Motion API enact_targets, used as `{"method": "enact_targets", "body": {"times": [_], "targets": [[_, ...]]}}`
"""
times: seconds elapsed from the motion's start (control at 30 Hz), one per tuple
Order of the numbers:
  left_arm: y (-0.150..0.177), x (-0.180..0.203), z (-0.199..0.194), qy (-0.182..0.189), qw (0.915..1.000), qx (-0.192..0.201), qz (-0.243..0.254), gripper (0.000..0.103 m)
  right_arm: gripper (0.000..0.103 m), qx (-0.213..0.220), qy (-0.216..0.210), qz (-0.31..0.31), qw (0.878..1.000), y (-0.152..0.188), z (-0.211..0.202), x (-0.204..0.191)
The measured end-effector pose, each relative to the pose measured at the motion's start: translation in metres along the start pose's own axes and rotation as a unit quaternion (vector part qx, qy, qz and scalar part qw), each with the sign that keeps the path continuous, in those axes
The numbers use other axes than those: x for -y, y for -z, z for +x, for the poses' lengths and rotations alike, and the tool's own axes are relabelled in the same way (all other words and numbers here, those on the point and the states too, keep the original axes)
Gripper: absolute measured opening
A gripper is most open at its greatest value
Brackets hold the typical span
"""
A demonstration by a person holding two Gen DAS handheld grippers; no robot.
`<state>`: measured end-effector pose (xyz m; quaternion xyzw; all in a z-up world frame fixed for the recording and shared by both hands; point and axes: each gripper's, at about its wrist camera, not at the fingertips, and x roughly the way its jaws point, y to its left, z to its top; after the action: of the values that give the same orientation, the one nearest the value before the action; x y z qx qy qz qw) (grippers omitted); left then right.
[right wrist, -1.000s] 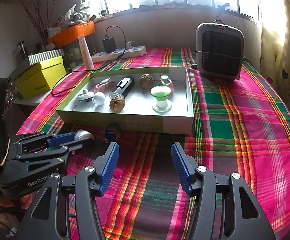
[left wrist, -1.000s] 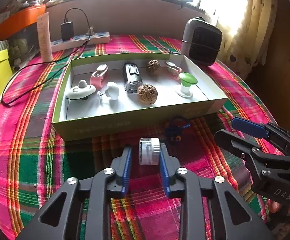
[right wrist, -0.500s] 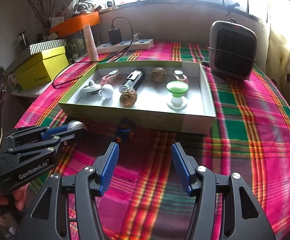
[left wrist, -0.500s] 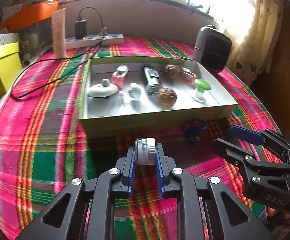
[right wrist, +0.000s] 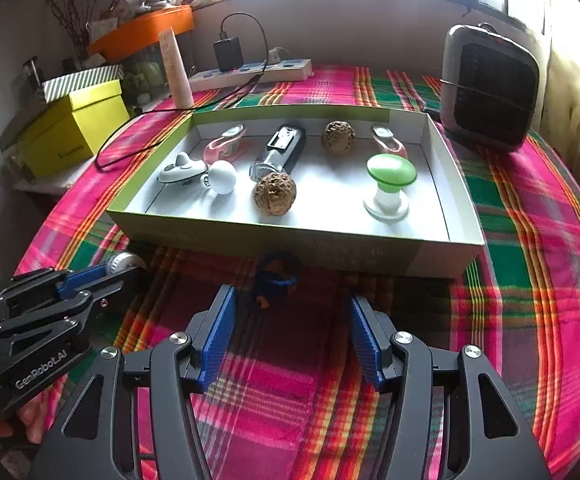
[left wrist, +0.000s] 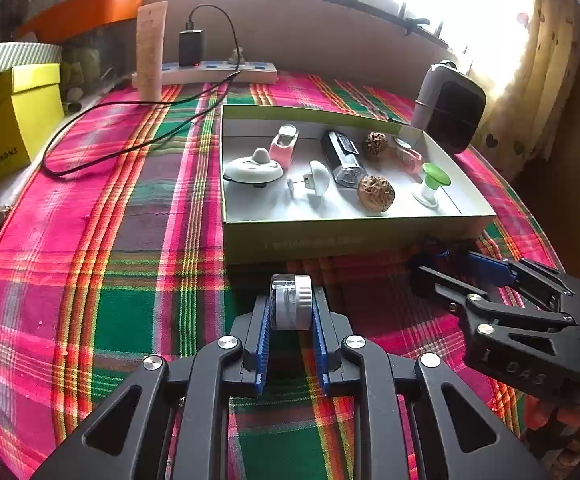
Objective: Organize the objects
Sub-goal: 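Close right tool on the blue rope keychain while left tool holds white jar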
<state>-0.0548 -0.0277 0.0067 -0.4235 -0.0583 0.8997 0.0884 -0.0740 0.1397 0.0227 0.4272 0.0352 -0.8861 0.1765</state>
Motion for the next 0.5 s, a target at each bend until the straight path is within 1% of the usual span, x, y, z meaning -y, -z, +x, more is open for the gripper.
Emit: {"method": "enact_targets", "body": {"times": [0.1, 0.2, 0.27, 0.33, 0.37, 0.5], "targets": [[-0.0008, -0.0008, 0.0005, 0.003, 1.0, 0.0, -0.001, 0.017, 0.056, 0.0, 0.013, 0.0, 1.0, -0.0016, 0.0018, -0.0015], [-0.0016, -0.0009, 0.0011, 0.004, 1.0, -0.001, 0.0, 0.017, 0.055, 0.0, 0.017, 0.0, 1.0, -0.0019, 0.0021, -0.0015], [-0.002, -0.0009, 0.0014, 0.004, 1.0, 0.0, 0.0, 0.018, 0.047, 0.0, 0.028, -0.001, 1.0, -0.0017, 0.0019, -0.0012], [-0.0024, -0.0002, 0.002, 0.003, 1.0, -0.001, 0.003, 0.018, 0.045, 0.0, 0.031, -0.003, 1.0, -0.0015, 0.0019, -0.0012], [-0.0026, 0.0001, 0.0023, 0.002, 1.0, -0.001, 0.004, 0.018, 0.042, 0.0, 0.033, -0.004, 0.999, -0.0014, 0.0018, -0.0013], [-0.0026, 0.0004, 0.0025, 0.002, 1.0, -0.001, 0.004, 0.018, 0.038, 0.001, 0.036, 0.0, 0.999, -0.0021, 0.002, 0.0002]]}}
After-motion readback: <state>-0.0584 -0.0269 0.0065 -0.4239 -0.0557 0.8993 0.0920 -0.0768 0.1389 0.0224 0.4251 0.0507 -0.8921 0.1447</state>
